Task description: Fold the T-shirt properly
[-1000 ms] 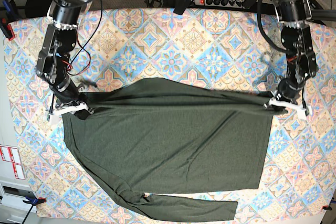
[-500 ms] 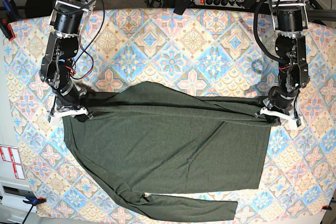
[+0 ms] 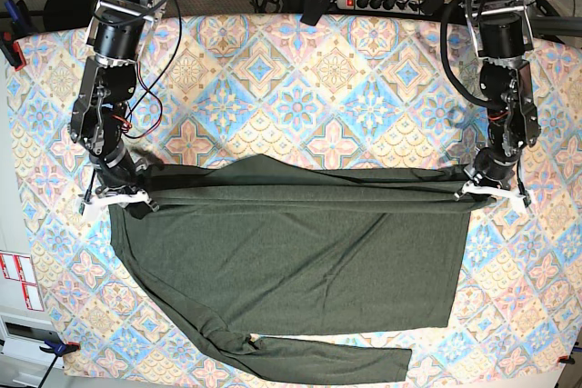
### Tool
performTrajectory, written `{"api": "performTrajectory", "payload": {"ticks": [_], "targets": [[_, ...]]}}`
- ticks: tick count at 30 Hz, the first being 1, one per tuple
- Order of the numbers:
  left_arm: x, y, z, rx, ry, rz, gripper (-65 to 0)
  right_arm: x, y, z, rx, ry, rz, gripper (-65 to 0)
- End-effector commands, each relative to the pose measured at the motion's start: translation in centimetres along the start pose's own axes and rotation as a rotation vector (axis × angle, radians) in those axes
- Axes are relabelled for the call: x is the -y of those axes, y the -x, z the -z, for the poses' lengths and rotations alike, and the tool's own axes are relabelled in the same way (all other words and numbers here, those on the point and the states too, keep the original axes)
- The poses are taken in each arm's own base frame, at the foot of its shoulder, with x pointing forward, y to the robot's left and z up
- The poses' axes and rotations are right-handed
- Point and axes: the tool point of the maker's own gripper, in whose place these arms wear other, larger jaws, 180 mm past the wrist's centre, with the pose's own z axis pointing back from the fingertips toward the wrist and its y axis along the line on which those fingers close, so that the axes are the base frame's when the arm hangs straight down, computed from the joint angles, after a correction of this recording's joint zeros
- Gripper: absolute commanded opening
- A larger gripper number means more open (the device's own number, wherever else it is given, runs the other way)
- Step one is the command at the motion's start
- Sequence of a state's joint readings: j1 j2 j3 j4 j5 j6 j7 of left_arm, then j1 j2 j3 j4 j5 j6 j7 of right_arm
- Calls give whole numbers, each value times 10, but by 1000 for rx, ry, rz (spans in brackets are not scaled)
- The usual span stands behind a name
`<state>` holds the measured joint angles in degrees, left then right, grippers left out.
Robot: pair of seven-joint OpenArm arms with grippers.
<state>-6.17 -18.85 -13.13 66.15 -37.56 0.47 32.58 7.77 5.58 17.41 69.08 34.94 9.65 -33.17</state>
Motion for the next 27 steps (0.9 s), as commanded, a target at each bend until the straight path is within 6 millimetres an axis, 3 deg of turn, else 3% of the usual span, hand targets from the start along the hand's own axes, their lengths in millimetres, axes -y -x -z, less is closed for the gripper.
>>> {"api": "performTrajectory", "payload": {"ticks": [1, 6, 9, 11, 14, 17, 19, 21, 27], "targets": [[2, -24, -1, 73, 6, 12, -650, -6, -26, 0, 69, -21, -11, -648], [-5, -10, 0, 45, -8, 18, -650, -5, -18, -1, 44, -19, -15, -641], [8, 5, 2, 5, 17, 73, -636, -1, -2, -3, -33, -10, -14, -577], [11, 14, 3, -15, 23, 93, -566, 3, 5, -7, -51, -3, -18, -514], [8, 16, 2, -39, 17, 104, -402, 9, 12, -12, -63, 8, -22, -423], [8, 22, 0, -89, 19, 103, -257, 17, 23, -16, -84, 23, -20, -409], [6, 12, -6, -77, 24, 130, -186, 25, 29, -21, -92, 39, -15, -412], [7, 10, -17, -62, 35, 159, -147, 37, 22, -29, -67, 64, 3, -412], [5, 21, -36, -64, 51, 208, -143, 58, 12, -39, -27, 110, 42, -409]]}}
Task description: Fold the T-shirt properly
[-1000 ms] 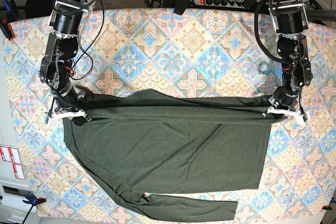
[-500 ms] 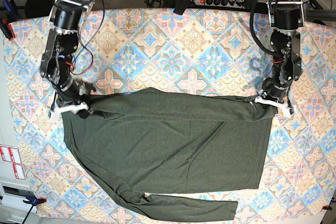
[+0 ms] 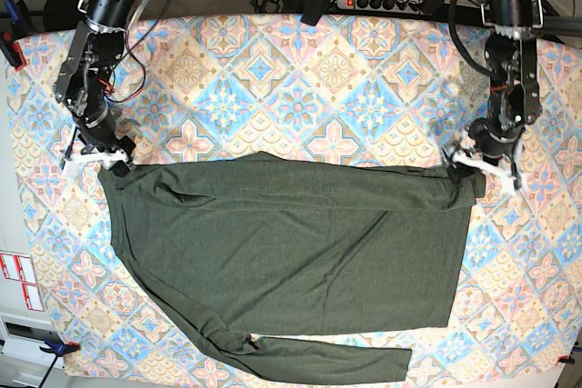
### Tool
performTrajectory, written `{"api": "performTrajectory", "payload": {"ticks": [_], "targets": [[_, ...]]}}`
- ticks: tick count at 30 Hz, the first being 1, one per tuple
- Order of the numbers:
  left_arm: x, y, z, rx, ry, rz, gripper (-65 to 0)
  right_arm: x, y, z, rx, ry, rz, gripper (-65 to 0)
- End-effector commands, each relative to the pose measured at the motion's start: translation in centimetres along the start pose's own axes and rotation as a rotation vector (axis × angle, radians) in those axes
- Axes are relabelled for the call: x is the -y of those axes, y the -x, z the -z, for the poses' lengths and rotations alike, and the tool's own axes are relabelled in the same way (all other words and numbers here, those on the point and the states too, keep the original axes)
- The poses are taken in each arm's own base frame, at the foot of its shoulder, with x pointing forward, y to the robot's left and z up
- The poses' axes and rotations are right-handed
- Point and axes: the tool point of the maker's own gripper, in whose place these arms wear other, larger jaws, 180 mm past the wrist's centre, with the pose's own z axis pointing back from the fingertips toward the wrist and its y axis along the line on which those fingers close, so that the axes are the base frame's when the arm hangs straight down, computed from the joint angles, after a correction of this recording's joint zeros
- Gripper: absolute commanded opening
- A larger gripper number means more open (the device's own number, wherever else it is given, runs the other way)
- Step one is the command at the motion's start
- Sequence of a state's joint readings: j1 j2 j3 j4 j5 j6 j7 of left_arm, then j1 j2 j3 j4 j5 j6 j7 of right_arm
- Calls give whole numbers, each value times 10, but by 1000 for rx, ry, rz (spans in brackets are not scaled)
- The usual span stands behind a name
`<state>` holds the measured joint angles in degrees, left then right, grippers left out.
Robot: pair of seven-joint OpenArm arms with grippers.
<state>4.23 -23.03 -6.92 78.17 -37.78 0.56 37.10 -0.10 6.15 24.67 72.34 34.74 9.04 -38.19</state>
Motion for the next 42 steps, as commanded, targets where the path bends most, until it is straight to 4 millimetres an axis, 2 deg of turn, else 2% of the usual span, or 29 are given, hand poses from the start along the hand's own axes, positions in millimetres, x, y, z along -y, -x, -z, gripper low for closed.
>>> {"api": "performTrajectory", "payload": {"ticks": [1, 7, 12, 18, 29, 31, 32, 35, 37, 38, 42], "targets": [[0, -15, -3, 41, 6, 12, -142, -8, -18, 0, 48, -31, -1, -409], [-3, 2, 4, 3, -7, -18, -142, -6, -20, 0, 55, -27, 7, -409], [-10, 7, 17, -25, -29, -54, -142, -7, -21, 0, 57, -28, 7, -409], [-9, 13, 33, -58, -39, -104, -142, -7, -21, 0, 57, -28, 7, -409], [35, 15, 58, -82, 22, -186, -147, -7, -21, 0, 57, -27, 8, -412], [41, 16, 59, -84, 33, -191, -200, -7, -21, 0, 57, -27, 8, -411], [41, 16, 59, -84, 33, -191, -256, -7, -21, 0, 57, -27, 8, -411], [42, 15, 59, -82, 36, -195, -488, -7, -21, 0, 57, -27, 8, -410], [41, 15, 59, -79, 35, -197, -616, -7, -21, 0, 56, -27, 9, -410], [41, 15, 59, -79, 35, -197, -650, -6, -20, 1, 53, -25, 12, -410], [37, 14, 58, -79, 29, -197, -650, 1, -6, 9, 13, -10, 42, -412]]}}
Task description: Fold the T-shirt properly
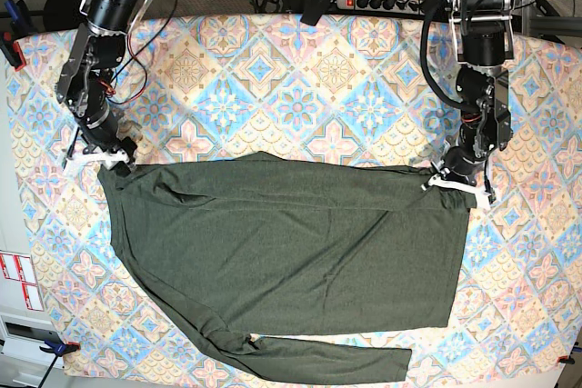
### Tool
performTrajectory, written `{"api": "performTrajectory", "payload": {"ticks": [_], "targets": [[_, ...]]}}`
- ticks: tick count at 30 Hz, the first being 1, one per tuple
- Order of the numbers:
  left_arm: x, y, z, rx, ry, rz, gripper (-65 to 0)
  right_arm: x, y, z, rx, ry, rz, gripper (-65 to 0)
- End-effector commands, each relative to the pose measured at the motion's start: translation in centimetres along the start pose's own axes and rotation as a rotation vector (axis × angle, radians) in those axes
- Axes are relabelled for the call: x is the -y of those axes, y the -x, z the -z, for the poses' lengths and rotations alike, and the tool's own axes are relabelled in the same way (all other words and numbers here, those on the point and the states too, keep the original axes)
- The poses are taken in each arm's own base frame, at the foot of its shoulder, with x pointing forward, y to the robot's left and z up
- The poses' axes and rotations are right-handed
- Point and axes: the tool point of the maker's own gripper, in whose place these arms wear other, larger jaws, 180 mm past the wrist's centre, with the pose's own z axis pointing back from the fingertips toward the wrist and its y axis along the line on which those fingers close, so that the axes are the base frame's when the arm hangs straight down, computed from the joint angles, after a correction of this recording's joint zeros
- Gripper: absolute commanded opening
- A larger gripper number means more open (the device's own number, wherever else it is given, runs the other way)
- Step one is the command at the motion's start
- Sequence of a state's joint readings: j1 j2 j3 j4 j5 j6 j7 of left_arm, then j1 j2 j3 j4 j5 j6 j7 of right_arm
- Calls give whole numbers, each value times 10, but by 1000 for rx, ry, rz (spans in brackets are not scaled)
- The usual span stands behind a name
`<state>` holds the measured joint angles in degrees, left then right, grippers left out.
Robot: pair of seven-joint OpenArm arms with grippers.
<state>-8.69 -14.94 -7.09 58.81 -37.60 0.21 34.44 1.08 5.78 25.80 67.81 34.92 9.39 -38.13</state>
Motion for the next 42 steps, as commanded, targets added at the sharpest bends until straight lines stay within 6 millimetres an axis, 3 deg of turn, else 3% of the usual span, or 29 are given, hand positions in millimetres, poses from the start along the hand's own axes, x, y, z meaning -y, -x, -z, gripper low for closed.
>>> {"api": "performTrajectory", "payload": {"ticks": [1, 10, 17, 23, 25, 30, 34, 39, 42], "targets": [[1, -3, -1, -11, 5, 2, -650, -11, -21, 3, 48, -30, -2, -413], [-1, 0, -1, -15, 1, 2, -650, 27, -6, 7, 17, 43, 130, -402], [-1, 0, -1, -16, 2, 1, -650, -4, -29, 27, 38, -16, 159, -374], [-1, 0, -1, -16, 2, 1, -650, -2, -9, 37, -22, -6, 196, -377], [-1, 1, -1, -17, 2, 1, -650, -5, -11, 38, -20, -12, 198, -410], [-12, -1, -7, -11, -15, 19, -650, -4, -12, 37, -16, -10, 199, -638], [-8, -4, -19, 20, 4, 52, -650, -3, -20, 33, 9, -11, 192, -645], [-17, -9, -34, 43, -2, 100, -650, 22, -29, 12, 66, 26, 181, -648], [-21, -7, -41, 46, -4, 121, -650, 30, -23, 0, 45, 40, 154, -648]]}}
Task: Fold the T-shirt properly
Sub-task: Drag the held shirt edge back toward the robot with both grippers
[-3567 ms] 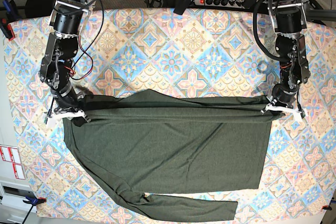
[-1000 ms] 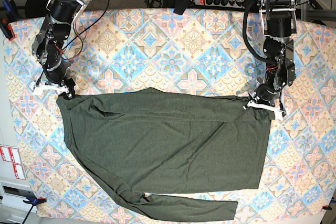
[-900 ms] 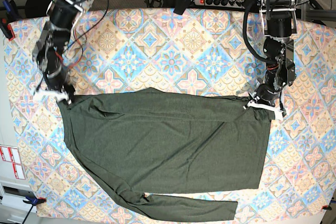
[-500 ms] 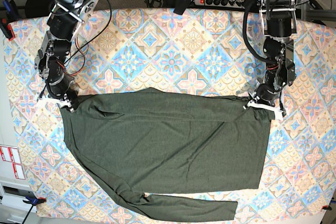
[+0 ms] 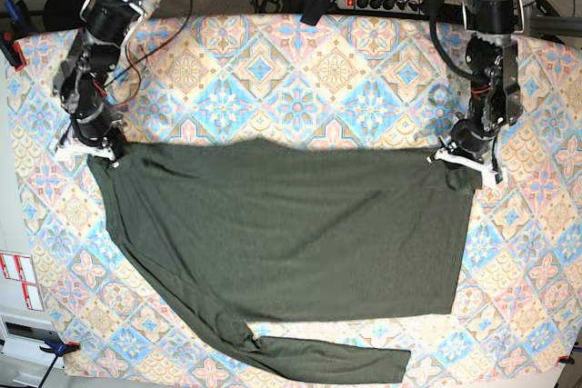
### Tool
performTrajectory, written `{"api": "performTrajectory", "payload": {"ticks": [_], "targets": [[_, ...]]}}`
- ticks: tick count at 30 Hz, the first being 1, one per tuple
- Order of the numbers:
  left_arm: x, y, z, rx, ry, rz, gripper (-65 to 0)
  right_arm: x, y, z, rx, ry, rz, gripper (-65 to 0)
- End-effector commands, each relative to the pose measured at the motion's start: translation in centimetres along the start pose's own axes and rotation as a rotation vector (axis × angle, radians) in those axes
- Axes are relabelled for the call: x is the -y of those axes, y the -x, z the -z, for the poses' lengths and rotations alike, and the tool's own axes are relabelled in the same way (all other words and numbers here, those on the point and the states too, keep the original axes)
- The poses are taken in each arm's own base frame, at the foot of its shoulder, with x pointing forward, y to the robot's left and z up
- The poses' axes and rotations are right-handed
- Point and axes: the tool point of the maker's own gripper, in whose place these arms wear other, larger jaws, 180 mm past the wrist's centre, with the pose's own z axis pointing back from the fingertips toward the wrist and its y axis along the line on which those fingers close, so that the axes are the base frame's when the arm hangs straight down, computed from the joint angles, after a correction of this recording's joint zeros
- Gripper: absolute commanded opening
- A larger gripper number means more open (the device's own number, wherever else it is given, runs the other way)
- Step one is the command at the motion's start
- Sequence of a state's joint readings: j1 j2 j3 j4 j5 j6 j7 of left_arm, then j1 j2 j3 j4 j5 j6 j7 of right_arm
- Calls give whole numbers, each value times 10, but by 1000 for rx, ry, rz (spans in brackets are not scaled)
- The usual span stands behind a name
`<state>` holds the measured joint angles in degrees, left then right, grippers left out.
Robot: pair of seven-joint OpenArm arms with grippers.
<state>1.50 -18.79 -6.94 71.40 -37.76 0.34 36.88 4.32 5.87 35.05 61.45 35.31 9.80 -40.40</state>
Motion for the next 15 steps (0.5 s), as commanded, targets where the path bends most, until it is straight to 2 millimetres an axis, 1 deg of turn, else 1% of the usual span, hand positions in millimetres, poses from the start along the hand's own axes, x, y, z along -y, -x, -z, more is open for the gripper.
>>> {"api": "performTrajectory", "payload": {"ticks": [1, 2, 5, 8, 15], "targets": [[0, -18, -5, 45, 5, 23, -650, -5, -16, -5, 37, -17, -16, -648], [-3, -18, -8, 46, 2, 30, -650, -2, -17, -9, 45, -18, -9, -648], [-3, -10, -15, 43, 7, 46, -650, 15, -19, -26, 67, -26, 67, -648], [-16, -11, -32, 58, -12, 79, -650, 32, -23, -40, 56, -12, 83, -648], [-41, 10, -60, 50, -54, 86, -650, 75, -3, -73, 18, 57, 95, -648]]}}
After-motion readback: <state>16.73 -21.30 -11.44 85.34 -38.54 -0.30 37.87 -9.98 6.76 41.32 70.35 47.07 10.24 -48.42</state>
